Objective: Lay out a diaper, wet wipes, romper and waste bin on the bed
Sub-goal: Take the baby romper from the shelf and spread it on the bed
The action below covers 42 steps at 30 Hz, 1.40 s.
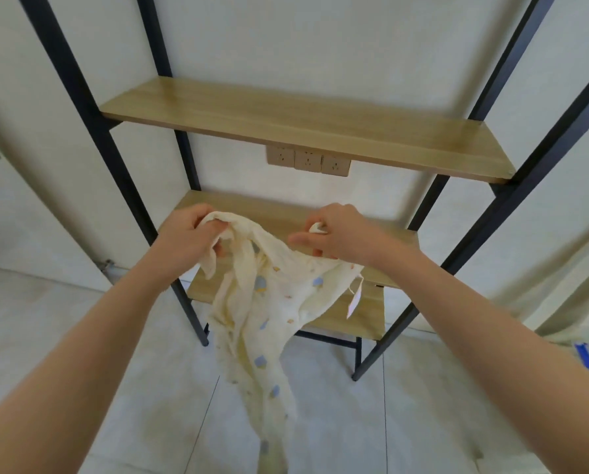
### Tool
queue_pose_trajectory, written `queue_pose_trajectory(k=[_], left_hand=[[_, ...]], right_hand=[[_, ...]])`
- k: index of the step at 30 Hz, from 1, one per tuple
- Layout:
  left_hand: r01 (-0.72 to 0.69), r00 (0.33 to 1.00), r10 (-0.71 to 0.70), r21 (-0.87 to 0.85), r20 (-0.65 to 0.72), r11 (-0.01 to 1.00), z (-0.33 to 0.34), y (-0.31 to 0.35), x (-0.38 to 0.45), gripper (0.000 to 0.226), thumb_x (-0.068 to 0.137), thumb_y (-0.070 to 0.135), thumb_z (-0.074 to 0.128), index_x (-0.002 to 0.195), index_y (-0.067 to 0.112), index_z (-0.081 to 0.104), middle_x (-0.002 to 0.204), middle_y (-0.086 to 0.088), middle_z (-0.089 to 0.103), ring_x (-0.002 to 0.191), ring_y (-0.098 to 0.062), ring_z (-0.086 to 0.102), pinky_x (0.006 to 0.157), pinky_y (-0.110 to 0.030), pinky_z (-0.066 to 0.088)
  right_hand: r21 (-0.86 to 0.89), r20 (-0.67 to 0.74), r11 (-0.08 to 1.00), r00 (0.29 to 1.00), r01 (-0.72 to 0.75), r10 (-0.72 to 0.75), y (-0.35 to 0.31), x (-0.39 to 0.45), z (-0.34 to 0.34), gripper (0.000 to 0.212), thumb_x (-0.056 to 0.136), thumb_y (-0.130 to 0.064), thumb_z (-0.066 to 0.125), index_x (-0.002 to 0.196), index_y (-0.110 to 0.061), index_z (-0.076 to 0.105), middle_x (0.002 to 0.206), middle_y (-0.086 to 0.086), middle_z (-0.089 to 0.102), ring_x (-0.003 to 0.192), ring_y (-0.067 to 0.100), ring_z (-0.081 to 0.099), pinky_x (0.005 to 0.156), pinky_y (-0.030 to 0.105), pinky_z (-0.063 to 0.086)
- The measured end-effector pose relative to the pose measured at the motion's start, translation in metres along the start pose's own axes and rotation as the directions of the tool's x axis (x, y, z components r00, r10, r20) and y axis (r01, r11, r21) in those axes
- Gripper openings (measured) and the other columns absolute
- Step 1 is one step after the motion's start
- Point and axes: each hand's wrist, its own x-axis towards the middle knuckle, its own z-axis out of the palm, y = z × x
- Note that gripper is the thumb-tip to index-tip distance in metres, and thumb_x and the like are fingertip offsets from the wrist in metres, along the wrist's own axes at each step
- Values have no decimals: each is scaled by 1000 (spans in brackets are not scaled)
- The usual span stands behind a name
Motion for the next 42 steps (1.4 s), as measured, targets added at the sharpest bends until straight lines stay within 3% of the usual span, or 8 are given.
queue_pose_trajectory(k=[2, 5, 10, 14, 20, 30, 36, 42], left_hand=[[35, 999, -35, 18, -1, 999, -2, -8, -11, 16, 92, 14, 53, 86, 10, 67, 73, -8, 70, 58, -6, 62, 56, -19, 47], [84, 996, -86, 55, 30, 995, -4, -23, -28, 16, 91, 10, 54, 84, 13, 68, 72, -11, 67, 62, -16, 60, 61, -29, 47], [150, 988, -147, 90, -35, 985, -10, -50, -59, 18, 92, 12, 56, 93, 18, 73, 85, -1, 68, 70, -12, 58, 58, -23, 48], [228, 972, -222, 91, -71, 969, -19, -69, -85, 19, 90, 11, 57, 82, 19, 72, 69, 0, 62, 61, -14, 52, 58, -22, 43], [349, 935, -344, 46, -85, 936, -34, -103, -121, 13, 85, 16, 62, 78, 15, 73, 77, -12, 67, 65, -15, 55, 61, -28, 44], [476, 859, -500, -188, -110, 859, -95, -165, -170, 12, 80, 27, 66, 72, 19, 69, 70, -1, 62, 67, -14, 57, 67, -34, 45], [517, 826, -563, -367, -23, 773, -150, -208, -206, 25, 83, 33, 68, 90, 9, 70, 79, 0, 68, 71, -12, 64, 66, -30, 49], [540, 755, -654, -606, 43, 584, -194, -262, -247, 48, 84, 44, 64, 110, 4, 65, 102, -22, 72, 94, -37, 70, 76, -44, 53]], right_hand=[[-103, 41, 994, 999, 38, -34, 2, 1, 13, 40, 86, -52, 61, 88, -13, 69, 65, -6, 64, 66, 15, 58, 60, 28, 43], [-27, 70, 998, 996, 61, -59, 5, 9, 33, 40, 85, -49, 65, 91, -9, 69, 89, 3, 67, 85, 21, 59, 64, 26, 41], [-22, 190, 997, 980, 69, -64, -2, 14, 63, 35, 78, -54, 69, 90, -22, 64, 89, -12, 54, 81, 8, 50, 61, 21, 35], [-126, 303, 979, 946, 159, -115, -15, 17, 93, 48, 74, -54, 73, 103, -18, 64, 99, -7, 55, 87, 12, 49, 60, 22, 35], [-304, 360, 895, 909, 326, -209, -35, 28, 145, 20, 87, -36, 61, 99, -20, 65, 106, 0, 63, 90, 17, 54, 60, 27, 37], [186, 406, 978, 898, 99, -168, -124, 54, 217, 17, 92, -28, 53, 92, -12, 58, 79, -2, 55, 66, 14, 51, 56, 26, 40], [317, 485, 947, 848, 58, -214, -200, 68, 270, 22, 93, -30, 49, 99, -10, 57, 76, -2, 50, 64, 13, 44, 54, 25, 36], [381, 513, 921, 810, 82, -284, -278, 79, 334, 17, 94, -28, 49, 97, -13, 57, 81, -1, 51, 68, 13, 48, 44, 17, 42]])
